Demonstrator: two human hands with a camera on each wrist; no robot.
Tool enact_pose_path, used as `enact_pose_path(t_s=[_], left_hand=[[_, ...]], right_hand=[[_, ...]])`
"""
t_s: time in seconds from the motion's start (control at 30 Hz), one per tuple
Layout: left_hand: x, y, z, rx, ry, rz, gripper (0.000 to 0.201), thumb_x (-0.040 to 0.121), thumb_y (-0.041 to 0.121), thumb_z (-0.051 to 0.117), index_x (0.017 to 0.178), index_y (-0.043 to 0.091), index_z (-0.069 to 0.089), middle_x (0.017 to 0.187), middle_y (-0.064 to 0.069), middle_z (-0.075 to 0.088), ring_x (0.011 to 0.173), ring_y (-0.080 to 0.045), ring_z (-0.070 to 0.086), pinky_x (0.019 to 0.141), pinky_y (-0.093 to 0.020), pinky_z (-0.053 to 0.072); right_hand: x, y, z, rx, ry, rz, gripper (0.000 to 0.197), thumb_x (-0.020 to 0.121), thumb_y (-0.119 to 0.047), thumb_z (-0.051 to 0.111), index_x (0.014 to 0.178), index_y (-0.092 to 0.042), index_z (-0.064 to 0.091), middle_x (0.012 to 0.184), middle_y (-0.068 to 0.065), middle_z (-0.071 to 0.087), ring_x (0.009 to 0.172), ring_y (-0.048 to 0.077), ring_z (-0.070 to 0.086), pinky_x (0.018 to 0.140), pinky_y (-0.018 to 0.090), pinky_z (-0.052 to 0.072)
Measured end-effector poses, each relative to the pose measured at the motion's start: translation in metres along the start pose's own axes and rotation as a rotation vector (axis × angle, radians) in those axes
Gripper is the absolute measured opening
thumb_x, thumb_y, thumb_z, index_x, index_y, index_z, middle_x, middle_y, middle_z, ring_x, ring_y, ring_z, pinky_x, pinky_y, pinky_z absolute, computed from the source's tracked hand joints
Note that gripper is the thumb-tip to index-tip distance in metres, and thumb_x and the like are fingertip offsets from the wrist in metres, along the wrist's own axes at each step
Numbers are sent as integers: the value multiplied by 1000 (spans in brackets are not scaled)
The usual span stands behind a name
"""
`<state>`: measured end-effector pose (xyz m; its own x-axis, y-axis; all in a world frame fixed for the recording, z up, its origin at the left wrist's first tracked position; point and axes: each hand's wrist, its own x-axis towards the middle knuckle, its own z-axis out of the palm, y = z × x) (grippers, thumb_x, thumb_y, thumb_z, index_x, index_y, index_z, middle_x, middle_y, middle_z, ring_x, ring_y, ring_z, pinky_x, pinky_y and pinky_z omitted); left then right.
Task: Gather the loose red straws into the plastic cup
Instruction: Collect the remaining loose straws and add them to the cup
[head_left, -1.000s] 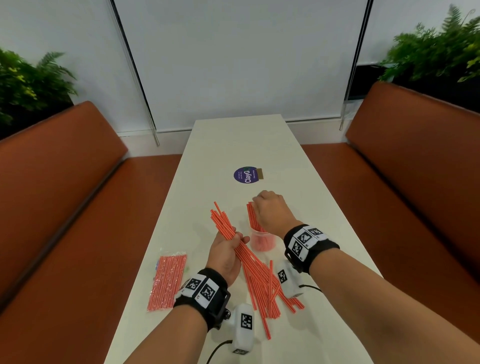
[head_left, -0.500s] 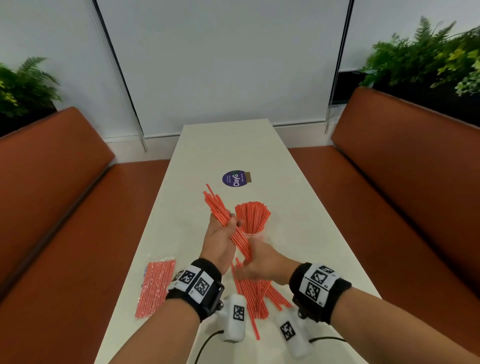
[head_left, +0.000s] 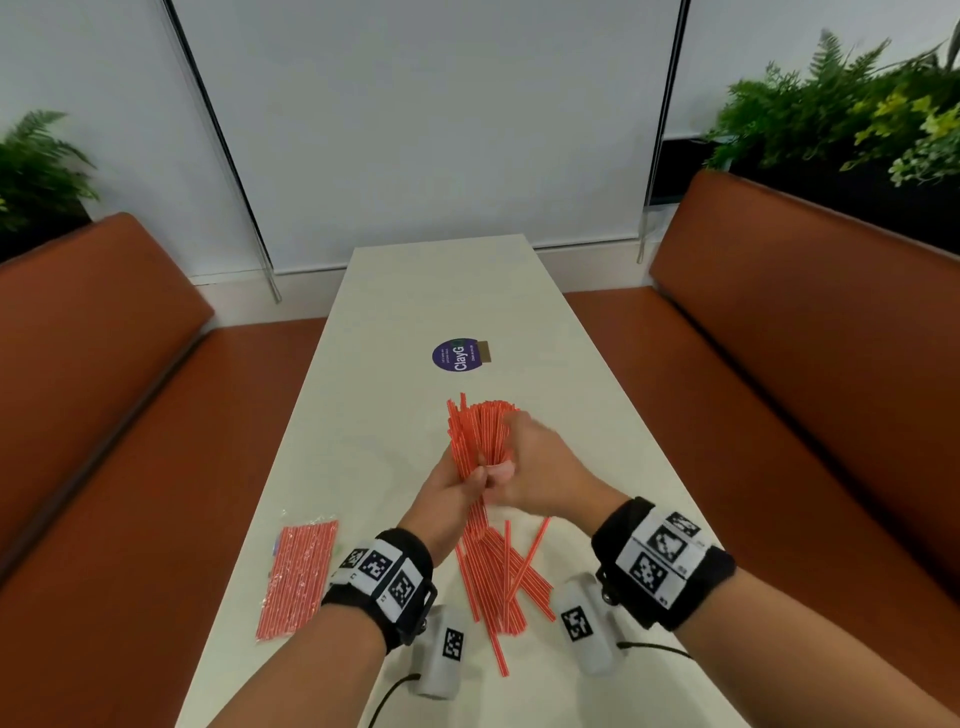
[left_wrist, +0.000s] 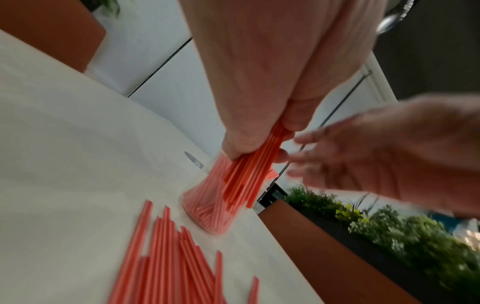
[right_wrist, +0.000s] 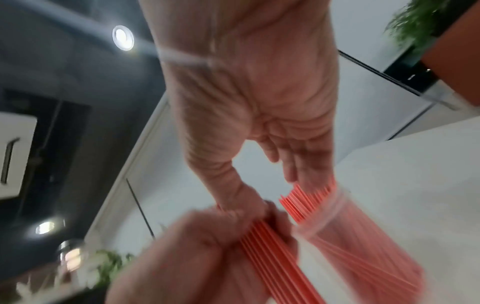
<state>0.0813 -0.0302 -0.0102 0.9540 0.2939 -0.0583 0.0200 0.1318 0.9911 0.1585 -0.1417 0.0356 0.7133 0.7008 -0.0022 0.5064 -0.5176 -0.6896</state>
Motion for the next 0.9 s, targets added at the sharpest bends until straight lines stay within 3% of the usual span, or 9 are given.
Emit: enact_pose_path(t_s=[0.1,0.17,0.33,0.43,0.57,0.67,0.73,0.8,0.9], left_hand=[[1,-1,3,149,-62,-20,44,95,8,45,136,25,46,132,-6,60,124,-24,55,107,-42,44],[1,0,8,235,-73,-24,34,94,10,46,127,19,51,127,-12,61,121,-30,55,105,-43,46],[-4,8,14,377,-52,44,41,99,12,43,139,20,37,123,4,53,117,-11,52,95,-19,48],[-4,10,14,351,-66,60,35,96,1,42,119,26,50,108,2,61,106,-15,60,90,-25,52],[0,16,16,358,-67,150,34,97,3,41,119,28,50,106,4,62,99,-7,60,85,-22,54],[13,23,9,182,-16,166,28,97,6,46,123,15,53,113,3,66,107,-9,63,95,-31,51],[23,30,2,107,97,208,17,97,2,43,102,12,55,91,6,65,88,-7,63,87,-30,49],[34,39,-2,75,199,269,23,96,1,43,88,19,53,80,5,57,78,-9,58,81,-27,46],[51,45,0,74,269,314,23,97,6,44,90,25,53,85,6,57,83,-10,59,83,-27,46]], right_hand=[[8,-15,-9,47,172,-279,69,83,-14,57,144,-9,26,144,11,35,130,22,39,103,25,34],[10,-21,-5,-74,184,-411,60,94,-20,46,147,-5,22,151,14,31,137,24,31,112,30,25],[13,-4,16,-367,110,-451,49,101,-27,35,143,-1,33,146,19,40,137,31,35,114,34,23],[15,2,13,-424,192,-495,54,98,-36,32,139,-1,40,148,16,40,137,30,37,114,38,26],[16,5,9,-307,155,-556,56,97,-42,28,138,-8,44,154,10,32,139,23,32,116,41,21],[27,21,-1,37,329,-418,63,87,-46,29,143,-18,34,149,6,33,138,18,29,112,40,20],[35,38,-4,207,353,-268,70,80,-39,45,144,-13,30,144,8,35,133,22,35,110,47,28],[41,52,-1,97,167,-104,91,73,-29,64,148,-8,17,151,12,26,139,27,29,113,51,27],[46,68,16,73,-96,46,135,55,-42,80,150,-11,-10,160,8,4,147,26,6,119,48,16]])
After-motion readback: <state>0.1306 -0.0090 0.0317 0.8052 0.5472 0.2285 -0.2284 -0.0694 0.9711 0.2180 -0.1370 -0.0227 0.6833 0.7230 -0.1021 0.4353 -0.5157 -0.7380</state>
